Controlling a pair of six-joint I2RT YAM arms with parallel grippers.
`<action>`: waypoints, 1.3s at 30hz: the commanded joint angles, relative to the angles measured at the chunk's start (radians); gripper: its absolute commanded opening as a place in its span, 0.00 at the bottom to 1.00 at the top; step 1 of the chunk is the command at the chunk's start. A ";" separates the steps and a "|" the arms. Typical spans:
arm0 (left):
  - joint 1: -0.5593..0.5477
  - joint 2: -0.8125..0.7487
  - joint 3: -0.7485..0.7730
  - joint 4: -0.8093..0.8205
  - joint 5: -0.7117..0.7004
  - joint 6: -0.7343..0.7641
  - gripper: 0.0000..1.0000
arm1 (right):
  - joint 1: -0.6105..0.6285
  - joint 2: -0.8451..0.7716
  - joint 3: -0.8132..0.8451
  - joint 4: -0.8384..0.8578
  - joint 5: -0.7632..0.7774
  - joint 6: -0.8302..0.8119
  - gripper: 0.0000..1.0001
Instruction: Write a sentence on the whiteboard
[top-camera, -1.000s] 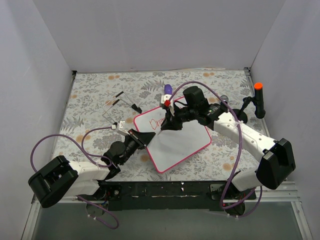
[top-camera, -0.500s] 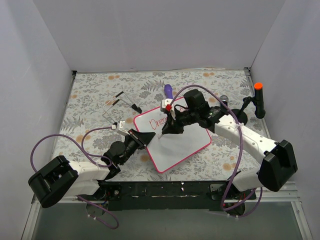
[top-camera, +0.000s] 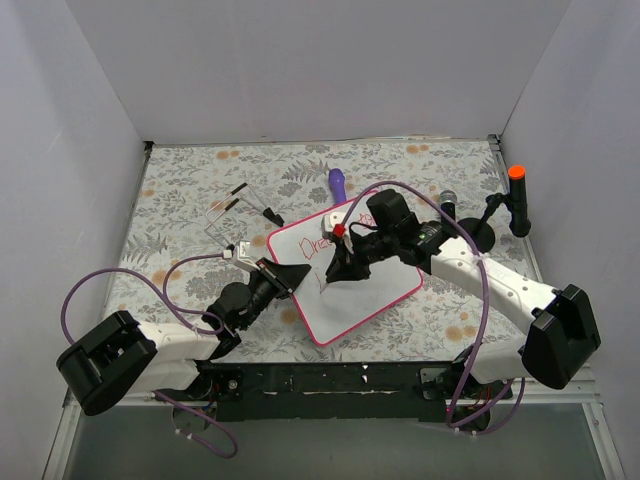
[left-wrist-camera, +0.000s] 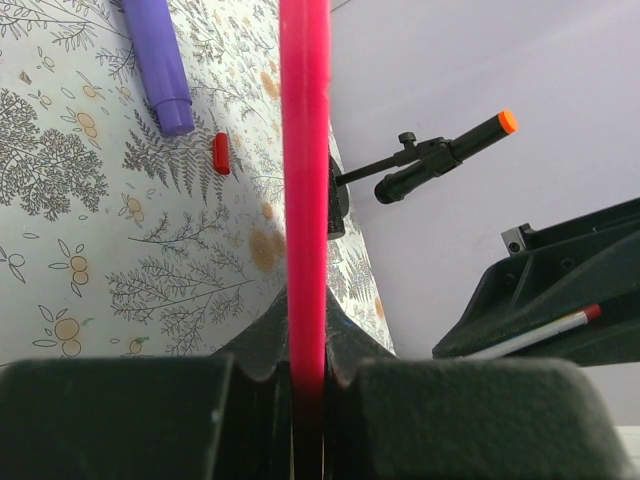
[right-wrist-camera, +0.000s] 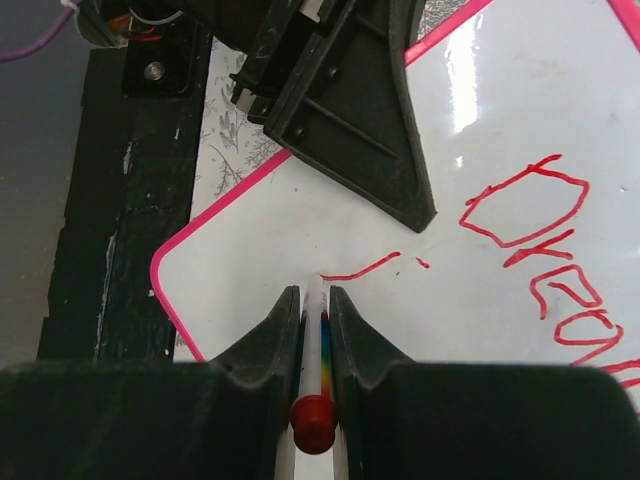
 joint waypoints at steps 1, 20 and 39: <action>-0.005 -0.027 0.052 0.197 -0.004 -0.036 0.00 | 0.024 -0.011 -0.012 -0.020 -0.014 -0.025 0.01; -0.005 -0.027 0.037 0.213 -0.004 -0.042 0.00 | 0.013 0.067 0.143 -0.045 0.066 0.013 0.01; -0.005 -0.023 0.033 0.223 0.000 -0.041 0.00 | -0.043 0.052 0.127 -0.012 0.139 0.056 0.01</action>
